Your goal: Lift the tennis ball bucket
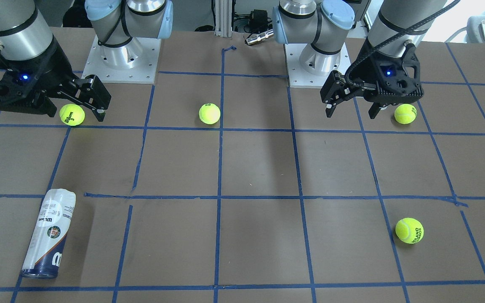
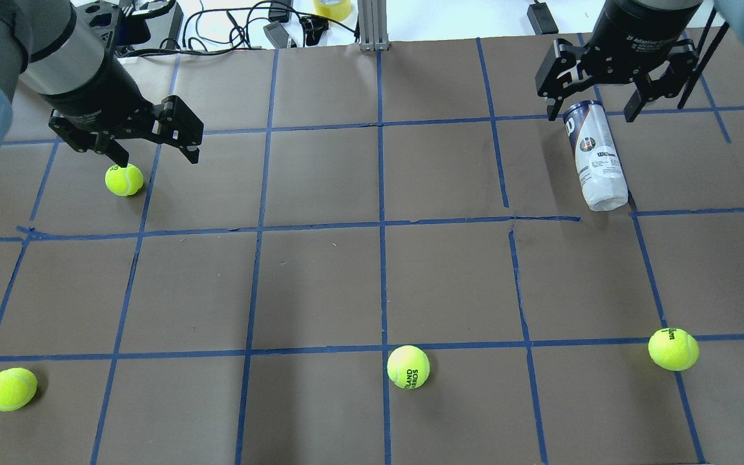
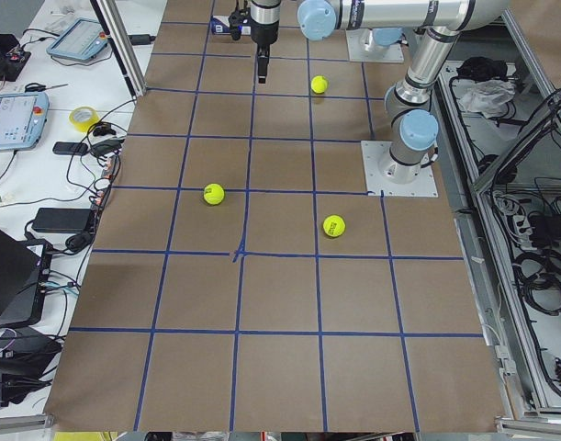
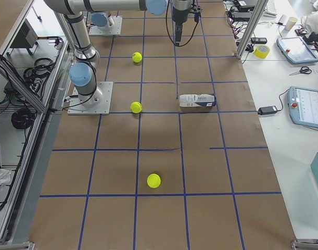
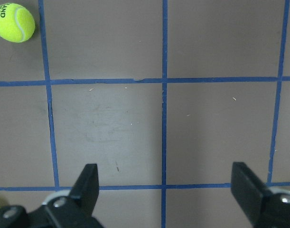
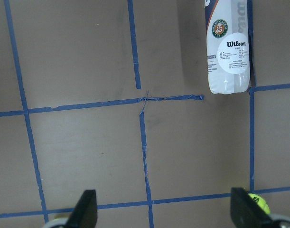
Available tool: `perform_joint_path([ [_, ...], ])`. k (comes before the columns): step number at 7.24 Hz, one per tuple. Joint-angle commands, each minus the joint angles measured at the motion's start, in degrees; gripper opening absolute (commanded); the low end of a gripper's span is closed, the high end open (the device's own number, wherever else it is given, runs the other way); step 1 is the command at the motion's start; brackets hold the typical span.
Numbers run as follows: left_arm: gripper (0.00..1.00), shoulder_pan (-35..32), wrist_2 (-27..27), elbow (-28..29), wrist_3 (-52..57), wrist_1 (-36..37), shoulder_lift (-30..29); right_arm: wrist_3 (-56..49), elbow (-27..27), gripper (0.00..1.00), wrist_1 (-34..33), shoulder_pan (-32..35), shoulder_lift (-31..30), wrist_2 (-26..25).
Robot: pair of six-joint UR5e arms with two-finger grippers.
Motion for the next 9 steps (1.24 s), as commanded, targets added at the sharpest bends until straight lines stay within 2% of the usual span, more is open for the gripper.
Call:
perform_joint_path([
  [1,1.00,0.0,0.0,-0.1,0.0,0.1,-0.1,0.4,-0.2,1.00,-9.0,-1.8,6.5,0.2],
  [3,1.00,0.0,0.0,-0.1,0.0,0.1,-0.1,-1.0,-1.0,1.00,-17.3,-5.1,14.5,-0.7],
  [5,1.00,0.0,0.0,-0.2,0.0,0.0,-0.1,-3.5,-1.2,1.00,-20.8,-6.7,18.6,-1.0],
  [7,1.00,0.0,0.0,-0.2,0.0,0.0,-0.1,-5.9,-1.4,1.00,-27.6,-8.9,25.2,-0.8],
  [9,1.00,0.0,0.0,-0.2,0.0,-0.1,0.0,-10.8,-1.9,1.00,-28.8,-10.4,29.2,-1.1],
])
